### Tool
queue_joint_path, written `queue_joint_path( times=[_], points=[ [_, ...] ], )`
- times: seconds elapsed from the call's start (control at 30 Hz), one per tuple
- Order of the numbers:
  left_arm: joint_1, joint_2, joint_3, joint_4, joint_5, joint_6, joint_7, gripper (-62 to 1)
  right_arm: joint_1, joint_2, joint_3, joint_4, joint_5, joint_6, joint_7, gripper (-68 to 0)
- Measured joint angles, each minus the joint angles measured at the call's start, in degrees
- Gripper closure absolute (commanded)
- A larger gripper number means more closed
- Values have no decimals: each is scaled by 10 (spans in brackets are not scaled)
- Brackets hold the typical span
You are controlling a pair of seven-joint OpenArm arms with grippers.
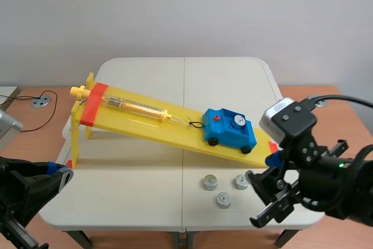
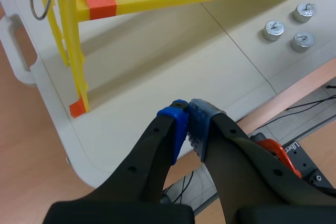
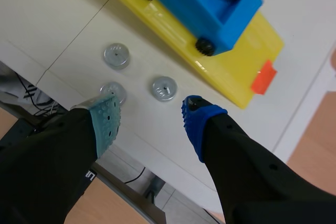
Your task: Place the four metal weights on the blue cart on the ramp.
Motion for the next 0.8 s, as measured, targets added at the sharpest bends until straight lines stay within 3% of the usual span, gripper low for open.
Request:
queue_joint_path(
  times=[0.3, 0.8],
  points=[
    [0, 0, 0, 0, 0, 0, 0, -40, 71, -55, -79, -126, -75, -16, 25, -278],
    [0, 0, 0, 0, 0, 0, 0, -40, 116, -95, -136, -240, -100, -51, 52, -278]
  ],
)
